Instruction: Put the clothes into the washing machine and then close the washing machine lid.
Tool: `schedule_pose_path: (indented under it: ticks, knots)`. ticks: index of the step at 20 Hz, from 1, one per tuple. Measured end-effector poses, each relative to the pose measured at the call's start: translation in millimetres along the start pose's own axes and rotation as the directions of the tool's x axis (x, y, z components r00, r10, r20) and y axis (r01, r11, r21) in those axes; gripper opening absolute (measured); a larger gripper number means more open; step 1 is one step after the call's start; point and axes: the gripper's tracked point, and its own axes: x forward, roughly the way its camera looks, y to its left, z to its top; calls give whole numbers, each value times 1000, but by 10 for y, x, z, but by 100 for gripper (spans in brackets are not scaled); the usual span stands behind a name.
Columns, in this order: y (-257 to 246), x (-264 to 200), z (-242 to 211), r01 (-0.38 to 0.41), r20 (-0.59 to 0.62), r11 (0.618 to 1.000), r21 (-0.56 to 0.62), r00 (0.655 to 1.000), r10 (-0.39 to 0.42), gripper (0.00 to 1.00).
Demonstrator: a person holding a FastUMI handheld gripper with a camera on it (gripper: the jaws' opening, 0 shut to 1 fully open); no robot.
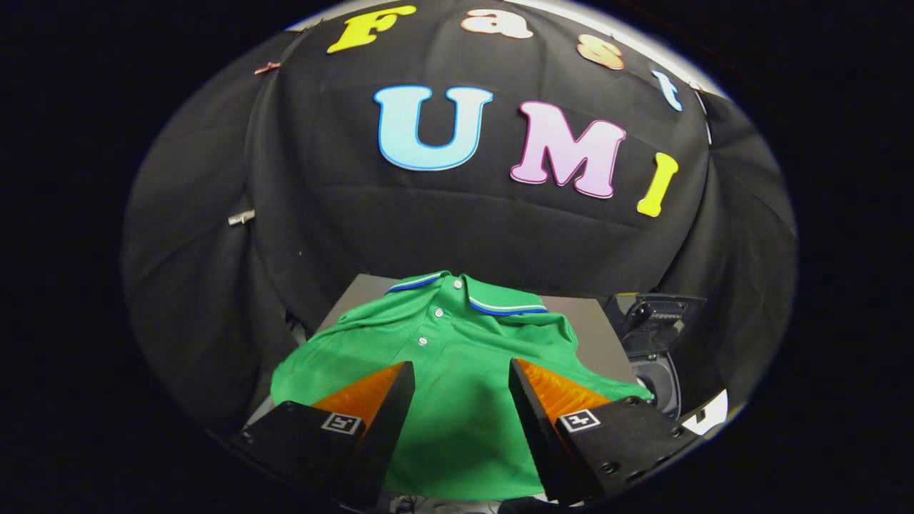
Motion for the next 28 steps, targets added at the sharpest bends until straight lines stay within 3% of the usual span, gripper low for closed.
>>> schedule_pose_path:
  ticks: [3, 6, 10, 15, 16, 21, 24, 28]
  knots:
    - [194, 96, 25, -77, -68, 992, 99, 994, 84, 84]
    - [166, 207, -7, -29, -143, 983, 180, 988, 55, 89]
    - [198, 278, -383, -11, -320, 978, 209, 944, 79, 93]
    - [157, 340, -424, -4, -391, 989, 147, 918, 62, 94]
    - [169, 362, -423, -15, -389, 989, 148, 918, 72, 92]
    - [18, 342, -437, -15, -373, 969, 246, 922, 108, 33]
    - [-23, 333, -420, -39, -335, 944, 327, 929, 154, 28]
    - [-49, 323, -435, -58, -355, 944, 325, 917, 179, 28]
